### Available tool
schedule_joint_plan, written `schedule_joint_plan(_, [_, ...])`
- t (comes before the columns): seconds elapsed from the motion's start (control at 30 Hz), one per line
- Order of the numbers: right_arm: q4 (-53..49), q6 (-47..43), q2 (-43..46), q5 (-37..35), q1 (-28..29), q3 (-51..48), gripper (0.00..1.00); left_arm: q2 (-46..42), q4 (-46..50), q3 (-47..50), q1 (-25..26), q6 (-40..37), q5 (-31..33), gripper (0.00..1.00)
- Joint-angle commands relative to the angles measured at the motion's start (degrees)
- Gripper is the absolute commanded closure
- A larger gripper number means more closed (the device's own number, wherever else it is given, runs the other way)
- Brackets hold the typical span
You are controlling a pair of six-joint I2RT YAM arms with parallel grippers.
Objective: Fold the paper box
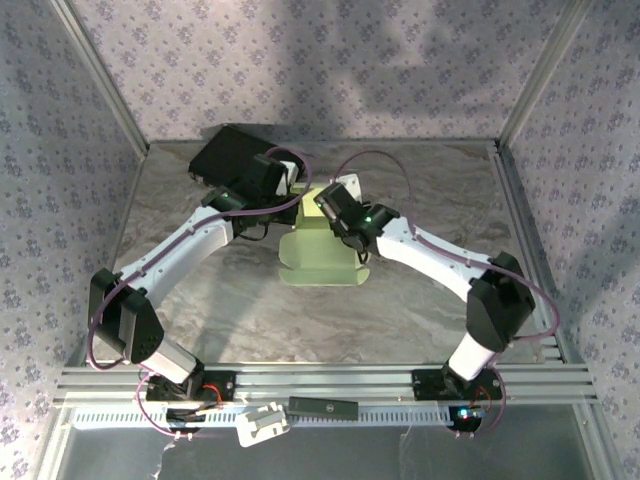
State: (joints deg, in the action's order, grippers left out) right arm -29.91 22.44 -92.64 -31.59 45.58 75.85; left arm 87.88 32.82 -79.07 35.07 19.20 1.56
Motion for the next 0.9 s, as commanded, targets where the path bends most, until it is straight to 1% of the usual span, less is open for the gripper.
schedule_joint_plan(0.0, [4.1, 0.9, 5.7, 6.3, 0.0, -3.0, 0.49, -0.1, -1.3, -1.8, 0.5, 0.6, -0.1, 1.0])
schedule_joint_plan(0.07, [4.8, 1.3, 6.3, 7.3, -0.5, -3.9, 0.49, 0.1, -1.4, -1.7, 0.5, 0.6, -0.1, 1.0])
schedule_joint_plan(0.17, [3.8, 1.9, 4.9, 5.4, -1.1, -3.3, 0.53, 0.4, -1.6, -1.8, 0.5, 0.6, -0.3, 1.0])
schedule_joint_plan(0.27, [4.0, 1.8, 3.6, 5.3, -2.1, -2.6, 0.54, 0.4, -1.7, -1.8, 0.6, 0.7, -0.6, 1.0])
schedule_joint_plan(0.4, [2.7, 1.4, 0.6, 4.0, -2.5, 0.5, 0.59, 0.2, -2.0, -1.4, 0.6, 0.7, -0.9, 1.0])
schedule_joint_plan(0.47, [1.4, 1.8, -1.0, 2.7, -2.3, 2.4, 0.63, 0.3, -1.9, -1.5, 0.5, 0.6, -0.9, 1.0])
schedule_joint_plan(0.57, [-1.6, 3.4, -3.0, -0.5, -1.6, 4.9, 0.72, 0.5, -1.8, -1.5, 0.6, 0.6, -0.8, 1.0])
schedule_joint_plan(0.67, [-4.3, 5.2, -4.2, -3.3, -1.0, 6.7, 0.88, 0.5, -2.1, -1.4, 0.7, 0.8, -0.5, 1.0])
schedule_joint_plan(0.73, [-6.3, 6.4, -4.4, -4.4, -0.4, 6.9, 1.0, 0.5, -2.7, -0.9, 0.8, 0.9, -0.5, 1.0])
schedule_joint_plan(0.87, [-7.2, 7.2, -3.9, -4.0, 0.3, 6.5, 1.0, 0.0, -5.0, 0.8, 1.0, 0.6, -0.5, 1.0])
